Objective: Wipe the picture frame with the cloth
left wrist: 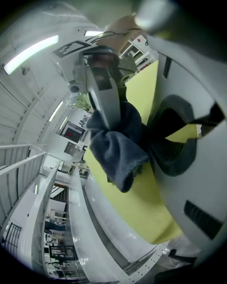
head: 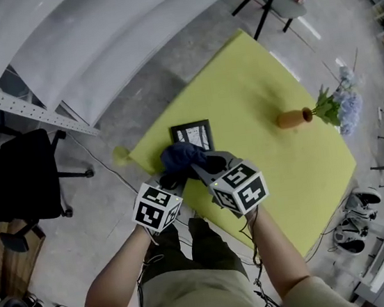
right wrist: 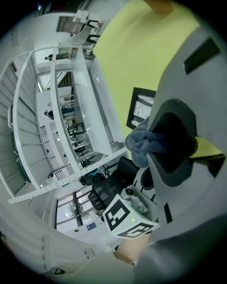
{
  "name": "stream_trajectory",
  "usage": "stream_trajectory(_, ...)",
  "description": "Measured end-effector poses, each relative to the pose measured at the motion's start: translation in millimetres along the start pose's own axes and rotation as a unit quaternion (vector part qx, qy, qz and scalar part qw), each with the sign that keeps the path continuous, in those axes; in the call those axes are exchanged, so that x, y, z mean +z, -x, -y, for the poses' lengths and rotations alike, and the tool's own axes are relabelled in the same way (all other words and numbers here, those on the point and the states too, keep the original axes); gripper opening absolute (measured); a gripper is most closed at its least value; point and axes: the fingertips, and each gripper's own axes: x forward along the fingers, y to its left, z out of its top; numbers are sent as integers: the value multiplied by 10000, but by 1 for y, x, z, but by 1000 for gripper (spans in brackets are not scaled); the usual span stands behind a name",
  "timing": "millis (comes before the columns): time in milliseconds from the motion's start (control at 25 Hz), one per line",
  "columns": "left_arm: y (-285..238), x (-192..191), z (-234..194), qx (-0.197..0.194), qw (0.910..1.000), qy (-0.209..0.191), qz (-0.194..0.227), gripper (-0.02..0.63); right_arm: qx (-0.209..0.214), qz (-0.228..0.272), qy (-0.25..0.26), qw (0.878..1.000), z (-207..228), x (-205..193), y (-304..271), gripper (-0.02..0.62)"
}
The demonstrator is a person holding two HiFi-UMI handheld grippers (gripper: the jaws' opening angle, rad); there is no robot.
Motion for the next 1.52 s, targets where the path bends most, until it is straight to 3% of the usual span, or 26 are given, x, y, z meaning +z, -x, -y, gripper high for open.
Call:
stream_trajectory(280,0,0,0,-44,10000,-27,0,6,214,-344,-285,9988,-3,-33,-31,54)
stream_trajectory(520,1,-1,-2,3,9997,224,113,6,147,-514,-104,9985,3,-43,-25,54)
stream_trajectory(800,1,0,-3,57,9997,203,113,6,-333,-786,186,9962,25,-55,1,54)
stream_trajectory(960,0,-1,-2,278,9996,-57,45,8,-929,-813,189,9922,46,-64,24,54)
stream_trajectory(1080,2,-1,-2,445,9988,-189,126,6,-1305,-709,48,9889,60,-65,45,55)
stream_trajectory(1240,21,6,-3,523,9977,13,424,6,-1767,-321,-59,9837,75,-48,79,55)
stream_trajectory(1400,58,29,-1,675,9949,-76,741,6,-1992,284,-232,9793,72,-17,118,57)
stream_trajectory(1520,97,62,-7,976,9873,-121,1250,6,-2024,760,-237,9761,58,13,145,57)
